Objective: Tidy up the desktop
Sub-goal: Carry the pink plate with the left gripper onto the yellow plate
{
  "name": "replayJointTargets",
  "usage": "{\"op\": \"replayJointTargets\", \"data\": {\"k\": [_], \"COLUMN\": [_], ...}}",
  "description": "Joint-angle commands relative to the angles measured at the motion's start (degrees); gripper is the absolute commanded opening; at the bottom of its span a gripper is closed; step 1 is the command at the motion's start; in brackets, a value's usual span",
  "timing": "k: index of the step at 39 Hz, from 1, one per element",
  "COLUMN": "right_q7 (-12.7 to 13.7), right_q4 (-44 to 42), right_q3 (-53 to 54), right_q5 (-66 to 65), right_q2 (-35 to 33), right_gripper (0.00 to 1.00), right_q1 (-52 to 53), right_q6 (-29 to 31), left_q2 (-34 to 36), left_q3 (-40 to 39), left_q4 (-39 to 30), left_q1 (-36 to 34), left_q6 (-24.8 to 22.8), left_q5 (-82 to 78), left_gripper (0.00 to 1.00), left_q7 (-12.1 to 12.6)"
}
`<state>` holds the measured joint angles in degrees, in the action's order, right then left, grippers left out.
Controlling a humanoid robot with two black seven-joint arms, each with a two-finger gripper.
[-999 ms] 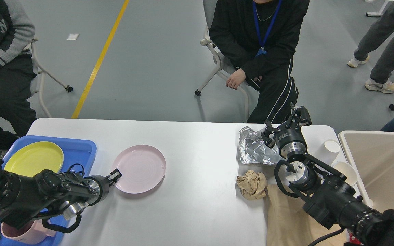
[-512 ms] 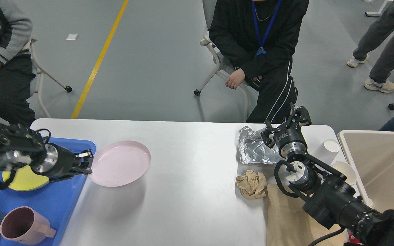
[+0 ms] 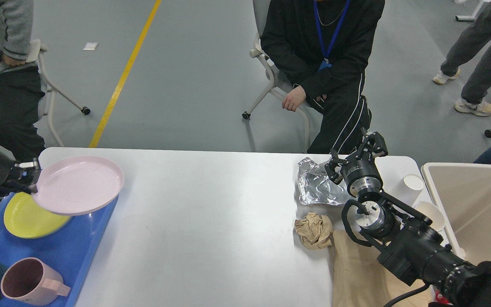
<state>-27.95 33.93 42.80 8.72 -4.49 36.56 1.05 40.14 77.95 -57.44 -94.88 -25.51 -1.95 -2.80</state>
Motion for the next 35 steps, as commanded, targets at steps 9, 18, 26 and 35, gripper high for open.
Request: {"op": "replayJointTargets", "data": {"k": [9, 18, 26, 35], "right_q7": [0.0, 0.0, 0.0, 0.0], "right_q4": [0.0, 0.0, 0.0, 0.0], "right_q3": [0.0, 0.0, 0.0, 0.0], "right_q5": [0.07, -0.02, -0.02, 0.07], "right_q2": [0.01, 0.01, 0.01, 0.01], "right_gripper": [1.0, 1.0, 1.0, 1.0], "right_q1": [-0.09, -0.09, 0.0, -0.09], "right_q6": [0.0, 0.0, 0.0, 0.0], "left_q2": [1.87, 2.14, 1.79, 1.09], "left_q3": [-15.8, -20.64, -22.49, -22.49], "left_q4": [15.07, 18.41, 21.31, 21.67], "left_q1": [24.03, 30.28, 32.48, 33.97], "left_q6": [9.86, 17.51, 19.09, 19.97], "left_q5": [0.2, 0.2, 0.11, 0.02], "left_gripper": [0.0, 0.0, 0.01, 0.08], "left_q7": [0.17, -0.01, 0.25, 0.6]}}
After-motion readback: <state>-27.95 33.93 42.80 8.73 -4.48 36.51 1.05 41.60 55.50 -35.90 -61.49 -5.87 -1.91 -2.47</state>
